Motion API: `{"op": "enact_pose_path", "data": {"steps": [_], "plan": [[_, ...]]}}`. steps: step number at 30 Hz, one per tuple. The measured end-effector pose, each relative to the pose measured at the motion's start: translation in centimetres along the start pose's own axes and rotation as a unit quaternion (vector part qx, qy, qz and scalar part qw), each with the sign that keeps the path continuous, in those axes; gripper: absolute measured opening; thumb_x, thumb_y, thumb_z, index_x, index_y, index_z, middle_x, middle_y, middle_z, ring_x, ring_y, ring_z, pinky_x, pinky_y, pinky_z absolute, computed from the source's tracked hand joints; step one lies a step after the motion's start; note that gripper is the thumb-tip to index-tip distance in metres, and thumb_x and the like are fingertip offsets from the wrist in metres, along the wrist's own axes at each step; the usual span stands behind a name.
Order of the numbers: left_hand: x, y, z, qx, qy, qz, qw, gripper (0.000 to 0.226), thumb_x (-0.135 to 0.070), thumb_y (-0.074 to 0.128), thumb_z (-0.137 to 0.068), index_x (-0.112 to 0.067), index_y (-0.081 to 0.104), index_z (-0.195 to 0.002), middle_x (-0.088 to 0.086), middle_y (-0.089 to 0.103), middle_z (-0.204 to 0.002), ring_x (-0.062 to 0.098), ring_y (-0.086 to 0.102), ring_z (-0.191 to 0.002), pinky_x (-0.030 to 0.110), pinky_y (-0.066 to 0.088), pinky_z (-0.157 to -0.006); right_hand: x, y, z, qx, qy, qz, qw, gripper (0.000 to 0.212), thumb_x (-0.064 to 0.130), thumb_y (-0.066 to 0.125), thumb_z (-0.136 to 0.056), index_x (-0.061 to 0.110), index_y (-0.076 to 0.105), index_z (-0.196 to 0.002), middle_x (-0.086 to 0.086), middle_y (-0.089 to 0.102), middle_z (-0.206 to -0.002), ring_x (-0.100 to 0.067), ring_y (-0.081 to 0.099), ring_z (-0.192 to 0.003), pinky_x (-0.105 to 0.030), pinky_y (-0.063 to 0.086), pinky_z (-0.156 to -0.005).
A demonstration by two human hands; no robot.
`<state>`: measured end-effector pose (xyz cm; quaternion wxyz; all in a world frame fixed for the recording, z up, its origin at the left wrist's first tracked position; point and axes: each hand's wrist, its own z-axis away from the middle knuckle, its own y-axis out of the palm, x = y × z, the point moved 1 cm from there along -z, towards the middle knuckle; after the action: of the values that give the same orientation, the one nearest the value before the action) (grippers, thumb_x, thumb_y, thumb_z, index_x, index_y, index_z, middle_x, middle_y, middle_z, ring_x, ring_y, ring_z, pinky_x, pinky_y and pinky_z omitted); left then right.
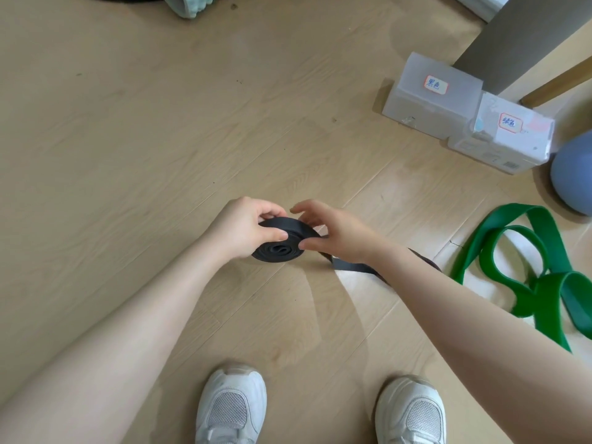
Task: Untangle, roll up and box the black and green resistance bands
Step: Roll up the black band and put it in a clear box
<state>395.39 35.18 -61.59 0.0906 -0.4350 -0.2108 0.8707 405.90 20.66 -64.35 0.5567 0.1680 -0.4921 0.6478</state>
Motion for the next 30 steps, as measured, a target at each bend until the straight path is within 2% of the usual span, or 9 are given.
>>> {"op": "enact_pose_path", "data": {"steps": [3,5,9,11,13,18,21,25,30], "plan": [[0.2,-0.4,0.0,0.007,0.001,0.025,1.0,0.021,-0.012,0.072,-0.078,-0.031,0.065,-0.084,-0.01,0.066,-0.087,0.014,0.067,-0.091,0.028,0.05,-0.081,0.0,-0.2,0.0,-0.019,0.008,-0.051,0.998,0.027,0.015,0.069,-0.082,0.024,0.052,-0.102,0.006,0.06,-0.1,-0.015,0.06,-0.095,-0.03,0.048,-0.087],[0.2,-0.6,0.0,0.007,0.005,0.043,0.999,0.023,-0.012,0.072,-0.077,-0.033,0.066,-0.08,-0.009,0.068,-0.087,0.014,0.067,-0.089,0.03,0.05,-0.083,0.0,-0.9,0.1,-0.021,0.019,-0.12,0.992,0.02,0.013,0.069,-0.082,0.025,0.054,-0.088,0.004,0.061,-0.088,-0.012,0.058,-0.08,-0.026,0.047,-0.077],[0.0,-0.8,0.0,0.009,0.017,0.09,0.996,0.024,-0.007,0.071,-0.078,-0.03,0.067,-0.082,-0.008,0.069,-0.085,0.009,0.067,-0.083,0.023,0.05,-0.08,0.2,-1.7,0.5,-0.021,0.015,-0.231,0.973,0.015,0.004,0.067,-0.081,0.015,0.057,-0.081,-0.001,0.061,-0.076,-0.006,0.055,-0.065,-0.017,0.043,-0.064],[-0.3,-0.5,0.1,0.011,0.015,0.153,0.988,0.025,-0.003,0.07,-0.078,-0.028,0.066,-0.084,-0.009,0.068,-0.083,0.003,0.067,-0.074,0.014,0.051,-0.073,0.1,-1.8,0.6,-0.027,0.008,-0.27,0.962,0.018,0.0,0.067,-0.08,0.014,0.056,-0.084,0.002,0.062,-0.077,-0.008,0.058,-0.068,-0.019,0.047,-0.067],[-0.4,-0.4,0.1,-0.008,0.006,0.194,0.981,0.025,-0.002,0.069,-0.079,-0.027,0.064,-0.085,-0.01,0.067,-0.085,-0.001,0.065,-0.074,0.007,0.049,-0.071,0.2,-1.8,0.6,-0.064,-0.005,-0.226,0.972,0.024,0.004,0.069,-0.079,0.021,0.055,-0.088,0.005,0.061,-0.083,-0.011,0.055,-0.074,-0.021,0.046,-0.071],[-0.6,-0.5,0.0,-0.04,0.01,0.261,0.965,0.023,0.0,0.067,-0.079,-0.02,0.064,-0.09,-0.006,0.067,-0.087,-0.001,0.064,-0.074,0.008,0.049,-0.07,0.9,-2.2,0.7,-0.169,-0.036,-0.131,0.976,0.026,0.011,0.073,-0.077,0.031,0.057,-0.076,0.008,0.059,-0.093,-0.006,0.059,-0.079,-0.026,0.047,-0.083],[-0.9,-0.1,0.0,-0.06,0.009,0.276,0.959,0.022,-0.002,0.067,-0.079,-0.022,0.065,-0.089,-0.005,0.068,-0.087,0.002,0.064,-0.078,0.012,0.05,-0.074,0.9,-2.5,1.3,-0.147,-0.029,-0.19,0.97,0.021,0.009,0.068,-0.082,0.027,0.057,-0.08,0.001,0.065,-0.091,-0.016,0.064,-0.081,-0.039,0.05,-0.083],[-1.0,0.0,0.1,-0.078,-0.003,0.341,0.937,0.02,-0.002,0.062,-0.084,-0.021,0.065,-0.089,0.0,0.068,-0.088,0.008,0.065,-0.077,0.018,0.051,-0.071,1.0,-1.7,2.2,-0.112,-0.037,-0.272,0.955,0.022,0.008,0.062,-0.086,0.026,0.053,-0.096,-0.004,0.067,-0.091,-0.026,0.059,-0.084,-0.046,0.046,-0.077],[-1.2,0.6,0.4,-0.056,0.0,0.353,0.934,0.024,0.002,0.056,-0.088,-0.02,0.062,-0.095,0.003,0.066,-0.094,0.014,0.063,-0.084,0.027,0.051,-0.08,1.3,-2.5,2.2,-0.123,-0.041,-0.263,0.956,0.024,-0.002,0.06,-0.085,0.021,0.057,-0.092,-0.003,0.069,-0.097,-0.019,0.066,-0.09,-0.033,0.054,-0.085]]}}
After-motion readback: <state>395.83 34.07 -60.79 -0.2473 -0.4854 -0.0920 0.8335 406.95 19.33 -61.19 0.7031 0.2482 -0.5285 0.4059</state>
